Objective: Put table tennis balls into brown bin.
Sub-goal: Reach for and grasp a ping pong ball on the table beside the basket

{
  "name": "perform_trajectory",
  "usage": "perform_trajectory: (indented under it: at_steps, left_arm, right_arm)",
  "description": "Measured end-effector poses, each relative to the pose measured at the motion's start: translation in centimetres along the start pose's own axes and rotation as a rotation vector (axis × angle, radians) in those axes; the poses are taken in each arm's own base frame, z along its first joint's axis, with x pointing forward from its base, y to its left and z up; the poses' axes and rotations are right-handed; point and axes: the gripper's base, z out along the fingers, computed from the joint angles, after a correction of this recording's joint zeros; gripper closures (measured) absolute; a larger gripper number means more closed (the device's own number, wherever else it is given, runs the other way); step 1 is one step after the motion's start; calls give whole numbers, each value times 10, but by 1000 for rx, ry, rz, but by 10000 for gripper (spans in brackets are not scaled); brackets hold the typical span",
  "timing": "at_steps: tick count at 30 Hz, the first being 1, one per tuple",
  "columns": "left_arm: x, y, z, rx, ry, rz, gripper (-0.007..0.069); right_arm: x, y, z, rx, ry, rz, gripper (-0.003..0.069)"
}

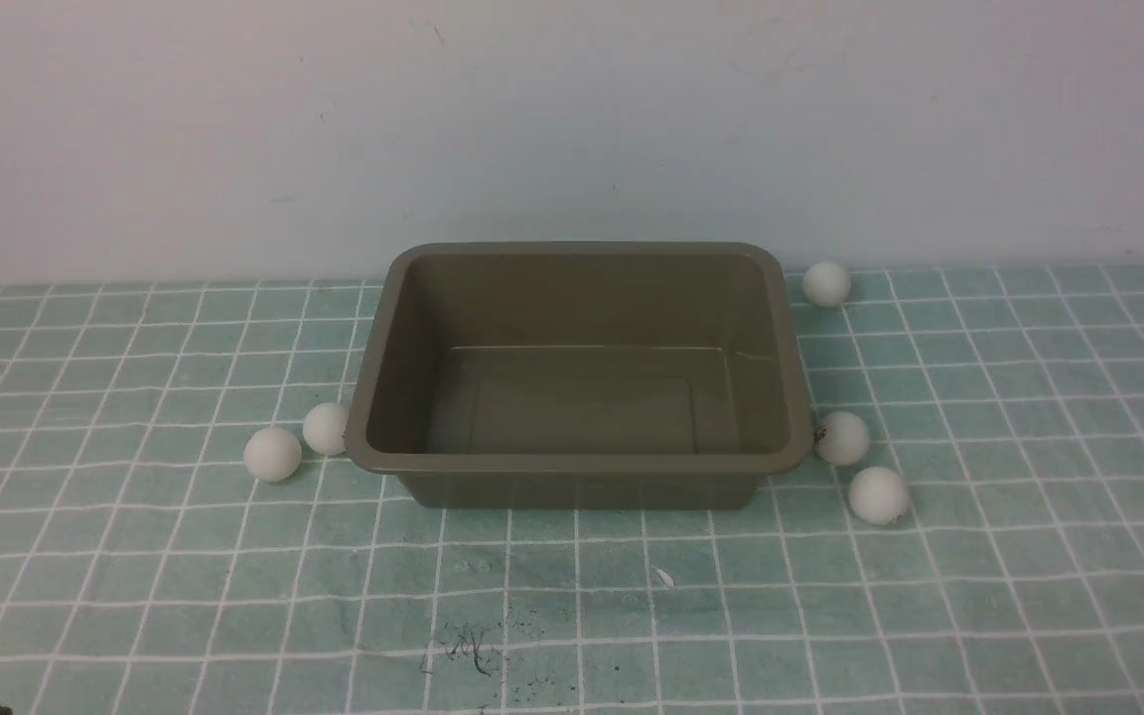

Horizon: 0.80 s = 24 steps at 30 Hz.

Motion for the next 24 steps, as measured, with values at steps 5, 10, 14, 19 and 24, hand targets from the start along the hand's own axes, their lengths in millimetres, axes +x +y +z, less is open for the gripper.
perform_trajectory:
  at_steps: [5, 10, 14, 19, 24]
  left_arm:
    - [0, 0, 0, 0, 0, 0, 629]
    - [0, 0, 0, 0, 0, 0, 629]
    - [0, 0, 0, 0, 0, 0, 629]
    - [0, 0, 0, 0, -1, 2, 629]
    - [-11, -2, 0, 37, -124, -204, 629]
  right_arm:
    - [0, 0, 0, 0, 0, 0, 673]
    - [0, 0, 0, 0, 0, 0, 673]
    - [0, 0, 0, 0, 0, 0, 673]
    - [0, 0, 0, 0, 0, 0, 673]
    - [0, 0, 0, 0, 0, 0, 673]
